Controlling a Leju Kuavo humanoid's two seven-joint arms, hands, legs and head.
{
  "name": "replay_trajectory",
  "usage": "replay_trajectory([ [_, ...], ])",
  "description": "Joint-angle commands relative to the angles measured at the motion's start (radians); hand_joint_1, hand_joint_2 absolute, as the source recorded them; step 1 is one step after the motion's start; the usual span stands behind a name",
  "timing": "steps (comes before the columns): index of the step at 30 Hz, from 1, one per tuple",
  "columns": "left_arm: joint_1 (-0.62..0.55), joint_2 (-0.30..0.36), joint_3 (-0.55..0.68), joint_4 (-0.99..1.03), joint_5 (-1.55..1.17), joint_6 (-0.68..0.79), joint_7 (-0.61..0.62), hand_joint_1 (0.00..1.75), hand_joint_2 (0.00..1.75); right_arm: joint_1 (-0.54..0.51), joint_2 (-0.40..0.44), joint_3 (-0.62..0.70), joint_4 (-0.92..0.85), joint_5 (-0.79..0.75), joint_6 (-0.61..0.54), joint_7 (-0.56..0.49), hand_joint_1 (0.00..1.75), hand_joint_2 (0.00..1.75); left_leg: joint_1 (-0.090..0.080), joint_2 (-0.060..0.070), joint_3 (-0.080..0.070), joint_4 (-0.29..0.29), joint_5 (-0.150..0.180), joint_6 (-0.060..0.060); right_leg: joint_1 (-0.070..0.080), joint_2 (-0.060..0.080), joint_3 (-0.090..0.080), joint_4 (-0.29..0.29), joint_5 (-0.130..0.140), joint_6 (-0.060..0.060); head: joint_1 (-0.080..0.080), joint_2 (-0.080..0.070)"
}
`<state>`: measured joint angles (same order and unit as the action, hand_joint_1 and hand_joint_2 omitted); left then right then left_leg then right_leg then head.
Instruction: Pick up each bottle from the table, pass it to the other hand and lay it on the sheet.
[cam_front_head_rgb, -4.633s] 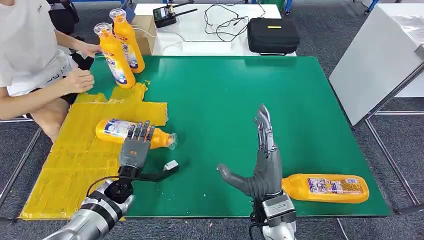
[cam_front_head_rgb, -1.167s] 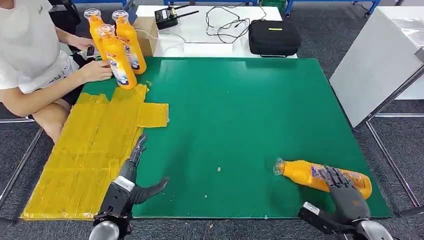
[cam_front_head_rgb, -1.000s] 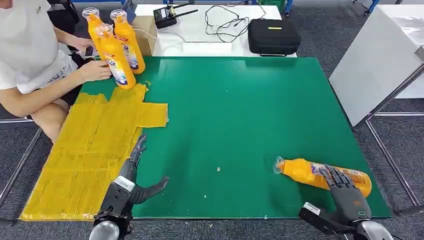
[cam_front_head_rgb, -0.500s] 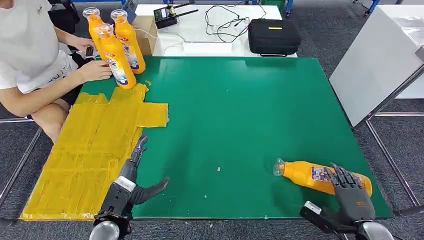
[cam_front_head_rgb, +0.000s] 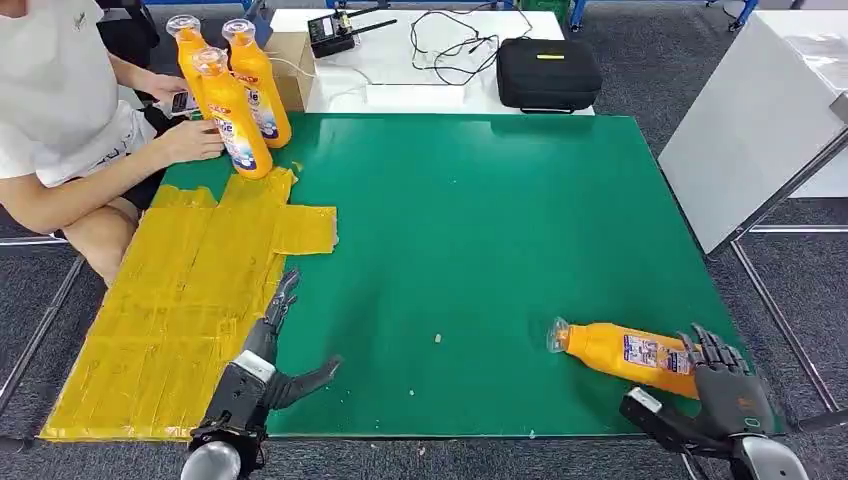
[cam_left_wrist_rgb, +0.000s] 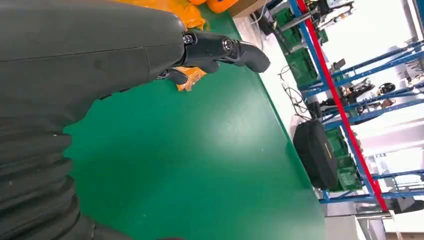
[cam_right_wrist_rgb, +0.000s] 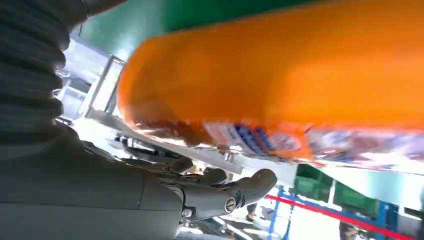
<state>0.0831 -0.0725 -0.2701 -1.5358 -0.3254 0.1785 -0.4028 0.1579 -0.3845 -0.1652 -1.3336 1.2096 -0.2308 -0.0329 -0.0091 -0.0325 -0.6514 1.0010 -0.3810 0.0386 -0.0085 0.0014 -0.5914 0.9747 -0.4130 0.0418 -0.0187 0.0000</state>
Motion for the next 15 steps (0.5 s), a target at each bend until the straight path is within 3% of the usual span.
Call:
replay_trajectory([
  [1, -0.04, -0.004, 0.0, 0.082, 0.007, -0.013, 0.003, 0.0, 1.75, -0.112, 0.051, -0.039, 0.264, 0.026, -0.054, -0.014, 0.0, 1.75, 0.002, 0.004, 0.006, -0.001, -0.002, -0.003, 0.002, 0.001, 0.007, -0.003, 0.0, -0.001, 0.0, 0.0],
  [9, -0.046, 0.002, -0.013, 0.093, 0.015, -0.016, 0.006, 0.0, 1.75, -0.154, 0.053, -0.014, 0.367, 0.011, -0.04, -0.055, 0.0, 1.75, 0.002, 0.002, 0.005, -0.001, -0.001, -0.002, 0.003, 0.0, 0.006, -0.003, 0.0, -0.001, 0.0, 0.0],
  [10, -0.049, 0.004, -0.018, 0.094, 0.017, -0.017, 0.006, 0.0, 1.75, -0.159, 0.048, 0.004, 0.379, 0.006, -0.018, -0.063, 0.58, 1.75, 0.003, 0.003, 0.007, -0.001, -0.001, -0.002, 0.003, 0.0, 0.007, -0.003, 0.0, -0.001, 0.0, 0.0],
  [15, -0.049, 0.004, -0.018, 0.094, 0.017, -0.017, 0.006, 0.0, 1.75, -0.159, 0.048, 0.004, 0.379, 0.006, -0.018, -0.063, 0.58, 1.75, 0.002, 0.003, 0.009, -0.001, -0.005, -0.004, 0.003, -0.001, -0.001, -0.003, -0.003, -0.003, 0.0, 0.0],
])
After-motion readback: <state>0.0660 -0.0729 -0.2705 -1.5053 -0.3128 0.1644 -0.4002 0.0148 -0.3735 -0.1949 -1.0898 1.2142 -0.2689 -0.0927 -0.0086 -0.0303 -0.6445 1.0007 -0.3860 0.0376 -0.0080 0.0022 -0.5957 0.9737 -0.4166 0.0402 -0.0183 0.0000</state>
